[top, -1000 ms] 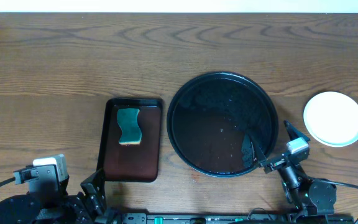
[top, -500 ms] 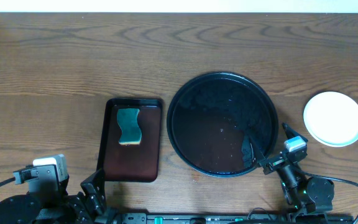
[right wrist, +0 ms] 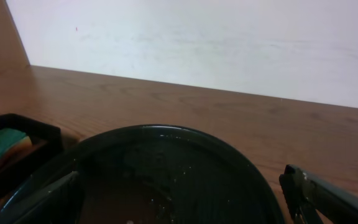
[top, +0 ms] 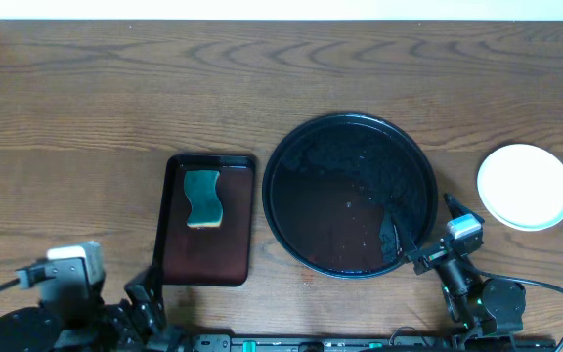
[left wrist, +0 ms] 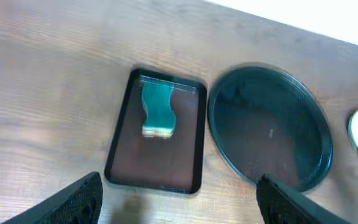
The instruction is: Clean dirty plates on tray and stack at the side
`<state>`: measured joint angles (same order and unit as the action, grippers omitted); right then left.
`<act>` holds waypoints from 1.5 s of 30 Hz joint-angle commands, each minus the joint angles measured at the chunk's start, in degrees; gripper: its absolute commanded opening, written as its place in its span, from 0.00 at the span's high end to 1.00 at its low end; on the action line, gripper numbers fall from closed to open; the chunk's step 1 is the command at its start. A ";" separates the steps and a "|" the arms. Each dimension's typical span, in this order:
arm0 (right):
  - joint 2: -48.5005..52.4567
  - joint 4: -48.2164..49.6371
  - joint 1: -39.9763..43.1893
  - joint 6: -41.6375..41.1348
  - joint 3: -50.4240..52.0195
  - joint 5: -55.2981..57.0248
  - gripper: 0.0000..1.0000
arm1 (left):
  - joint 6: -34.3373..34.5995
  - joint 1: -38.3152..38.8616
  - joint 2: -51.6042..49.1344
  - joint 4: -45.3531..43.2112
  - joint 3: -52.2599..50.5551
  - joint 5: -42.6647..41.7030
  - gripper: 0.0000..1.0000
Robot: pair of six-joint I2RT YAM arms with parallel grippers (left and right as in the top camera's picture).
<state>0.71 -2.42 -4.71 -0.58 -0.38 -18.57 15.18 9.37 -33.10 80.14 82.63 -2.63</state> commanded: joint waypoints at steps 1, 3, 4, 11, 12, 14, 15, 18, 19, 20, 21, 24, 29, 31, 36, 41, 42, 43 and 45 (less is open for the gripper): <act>-0.07 -0.33 0.55 0.66 0.07 0.33 0.01 | -0.20 -2.10 1.49 -7.56 -3.34 4.72 0.20; -0.07 -0.33 0.55 0.63 0.07 0.33 0.01 | -0.22 -5.79 2.80 -15.76 -7.74 5.25 0.20; -0.07 -0.33 0.55 0.66 0.07 0.33 0.01 | -0.13 -7.61 3.56 -19.12 -10.14 5.07 0.20; -0.07 -0.33 0.55 0.66 0.07 0.33 0.01 | -0.13 -13.73 12.28 -42.34 -30.91 2.84 0.20; -0.07 -0.33 0.55 0.66 0.07 0.33 0.01 | -0.11 -13.97 13.92 -45.79 -34.12 2.45 0.20; -0.07 -0.33 0.55 0.66 0.07 0.35 0.01 | -0.11 -14.80 17.44 -52.72 -40.68 1.38 0.20; -0.07 -0.33 0.55 0.66 0.07 0.33 0.01 | -0.11 -15.21 19.23 -55.82 -43.85 0.76 0.20; -0.07 -0.33 0.55 0.66 0.07 0.35 0.01 | -0.09 -16.63 24.63 -64.87 -53.33 -1.20 0.20; -0.07 -0.33 0.55 0.66 0.07 0.35 0.01 | 0.04 -16.96 26.14 -67.25 -56.00 -1.51 0.20; -0.07 -0.33 0.55 0.66 0.07 0.33 0.01 | 0.63 -17.14 27.61 -69.22 -58.51 -1.46 0.20; -0.07 -0.33 0.55 0.66 0.07 0.35 0.01 | 0.92 -17.11 29.05 -70.84 -60.83 -1.42 0.20; -0.07 -0.33 0.55 0.66 0.07 0.33 0.01 | 1.01 -17.11 33.18 -75.60 -67.25 -1.44 0.20; -0.07 -0.33 0.55 0.63 0.07 0.35 0.01 | 2.56 -17.05 33.03 -85.64 -75.71 -1.44 0.20; -0.07 -0.33 0.55 0.66 0.07 0.35 0.01 | 4.15 -17.05 33.03 -88.74 -78.84 -1.44 0.20; -0.07 -0.33 0.55 0.63 0.07 0.33 0.01 | 6.62 -16.72 33.03 -87.97 -82.40 -1.31 0.20; -0.07 -0.33 0.55 0.63 0.07 0.33 0.01 | 6.54 -14.91 33.03 -86.27 -82.40 -1.25 0.20; -0.07 -0.33 0.55 0.66 0.07 0.33 0.01 | 6.54 -14.69 33.03 -85.66 -82.40 -1.25 0.20; -0.07 -0.33 0.55 0.63 0.07 0.33 0.01 | 6.54 -14.64 33.03 -84.89 -82.40 -1.25 0.20; -0.07 -0.35 0.55 0.66 0.07 0.33 0.01 | 6.54 -14.64 33.03 -82.47 -82.40 -1.25 0.20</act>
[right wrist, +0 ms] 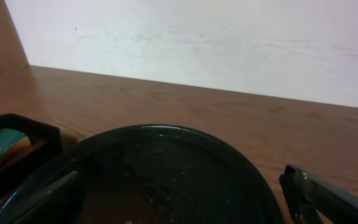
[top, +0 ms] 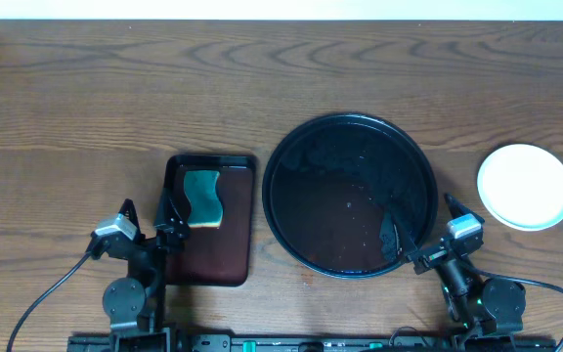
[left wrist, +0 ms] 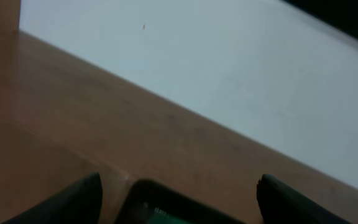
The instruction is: Clean dirty plates on tray and stack at the side
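A round black tray (top: 350, 196) lies mid-table, its inside wet and speckled (right wrist: 166, 180); no plate shows on it. One white plate (top: 525, 186) rests on the table to its right. My right gripper (top: 424, 227) sits low at the tray's front right rim, open (right wrist: 179, 208), with nothing between its fingers. My left gripper (top: 151, 217) is low beside the front left of a rectangular dark tray (top: 208, 256), open (left wrist: 179, 208) and empty. A green sponge (top: 202, 198) lies in that tray.
The rectangular tray's near corner (left wrist: 148, 193) shows between my left fingers, with wooden table and a white wall beyond. Both arm bases stand at the table's front edge.
My left gripper was high at the front left, looking down on both trays. It is now low by the rectangular tray's left side, facing the back wall. The right arm has not moved.
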`<state>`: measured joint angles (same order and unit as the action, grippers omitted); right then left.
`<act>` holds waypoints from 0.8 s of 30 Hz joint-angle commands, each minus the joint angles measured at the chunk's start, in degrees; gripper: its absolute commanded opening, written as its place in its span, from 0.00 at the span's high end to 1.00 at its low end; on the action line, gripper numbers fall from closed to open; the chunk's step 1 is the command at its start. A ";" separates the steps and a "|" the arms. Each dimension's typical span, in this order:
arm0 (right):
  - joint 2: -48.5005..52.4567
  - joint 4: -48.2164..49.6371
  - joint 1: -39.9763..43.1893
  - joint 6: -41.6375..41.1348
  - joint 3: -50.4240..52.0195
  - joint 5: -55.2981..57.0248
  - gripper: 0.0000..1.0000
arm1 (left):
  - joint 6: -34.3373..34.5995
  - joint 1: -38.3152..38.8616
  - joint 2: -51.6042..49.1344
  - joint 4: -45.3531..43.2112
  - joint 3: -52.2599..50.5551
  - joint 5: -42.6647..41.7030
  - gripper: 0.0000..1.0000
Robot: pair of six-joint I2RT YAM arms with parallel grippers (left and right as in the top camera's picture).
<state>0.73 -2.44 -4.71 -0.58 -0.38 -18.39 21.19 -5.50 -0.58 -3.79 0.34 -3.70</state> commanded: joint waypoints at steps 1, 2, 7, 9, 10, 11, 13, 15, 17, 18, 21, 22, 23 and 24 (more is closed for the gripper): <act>-0.09 -0.31 0.55 0.66 0.07 0.17 0.01 | 0.52 0.22 0.50 2.97 -0.11 -0.17 0.20; -0.09 -0.31 0.55 0.66 0.07 0.17 0.01 | 0.52 0.22 0.50 4.68 -0.11 -0.17 0.20; -0.09 -0.31 0.55 0.63 0.07 0.15 0.01 | 0.52 0.22 -0.17 7.61 -0.07 -0.13 0.20; -0.09 -0.33 0.55 0.66 0.07 0.17 0.01 | 0.52 0.22 -0.42 7.61 -0.07 -0.13 0.20; -0.09 -0.31 0.55 0.66 0.07 0.15 0.01 | 0.52 0.22 -0.55 7.61 -0.07 -0.13 0.20; -0.09 -0.31 0.55 0.66 0.07 0.15 0.01 | 0.52 0.22 -0.66 7.61 -0.07 -0.13 0.20; -0.09 -0.31 0.55 0.66 0.07 0.15 0.01 | 0.52 0.22 -0.83 7.61 -0.07 -0.13 0.20; -0.09 -0.31 0.55 0.63 0.07 0.15 0.01 | 0.52 0.22 -0.83 7.61 -0.07 -0.13 0.20; -0.09 -0.31 0.55 0.66 0.07 0.17 0.01 | 0.52 0.22 -0.83 7.61 -0.07 -0.13 0.20; -0.09 -0.31 0.55 0.66 0.07 0.15 0.01 | 0.52 0.22 -0.83 7.61 -0.07 -0.13 0.20; -0.09 -0.31 0.55 0.63 0.07 0.15 0.01 | 0.52 0.22 -0.83 7.61 -0.07 -0.13 0.20; -0.09 -0.31 0.55 0.66 0.07 0.15 0.01 | 0.52 0.22 -0.83 7.61 -0.07 -0.13 0.20; -0.09 -0.31 0.55 0.66 0.07 0.15 0.01 | 0.52 0.22 -0.83 7.61 -0.07 -0.13 0.20; -0.09 -0.31 0.55 0.66 0.07 0.15 0.01 | 0.52 0.22 -0.83 7.61 -0.07 -0.13 0.20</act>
